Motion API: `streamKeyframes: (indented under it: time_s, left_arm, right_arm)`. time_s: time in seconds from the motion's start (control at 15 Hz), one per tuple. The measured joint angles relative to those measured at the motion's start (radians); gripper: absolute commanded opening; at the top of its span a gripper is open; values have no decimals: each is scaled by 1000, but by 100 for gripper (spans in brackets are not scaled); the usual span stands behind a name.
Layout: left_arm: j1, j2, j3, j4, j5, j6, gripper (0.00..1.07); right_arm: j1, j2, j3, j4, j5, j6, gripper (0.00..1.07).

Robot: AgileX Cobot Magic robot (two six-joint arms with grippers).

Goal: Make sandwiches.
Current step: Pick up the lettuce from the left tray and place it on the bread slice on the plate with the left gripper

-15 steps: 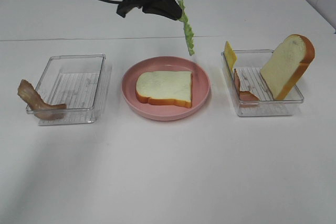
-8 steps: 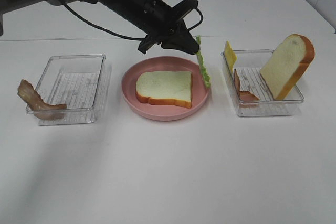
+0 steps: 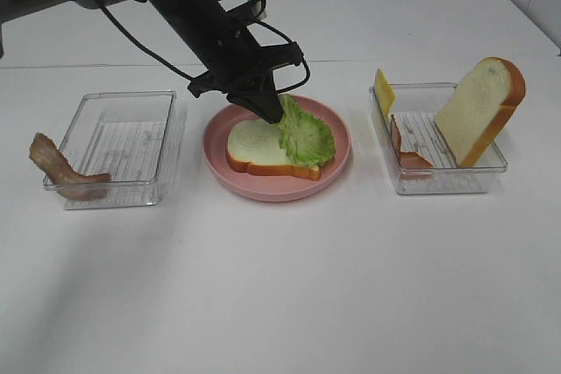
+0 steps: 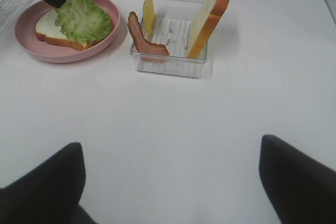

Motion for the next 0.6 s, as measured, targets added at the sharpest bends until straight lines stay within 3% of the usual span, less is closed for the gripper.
streamKeyframes:
  time_s: [0.27, 0.47, 0.6]
  left_arm:
    - [0, -2, -7, 115, 13, -39, 0]
    - [1, -9, -8, 143, 13, -49, 0]
    - [1, -9, -8, 146, 13, -49, 26]
  right_arm:
    - [0, 0, 0, 0, 0, 0, 85]
    - [0, 0, 0, 0, 0, 0, 85]
    - [0, 0, 0, 0, 0, 0, 85]
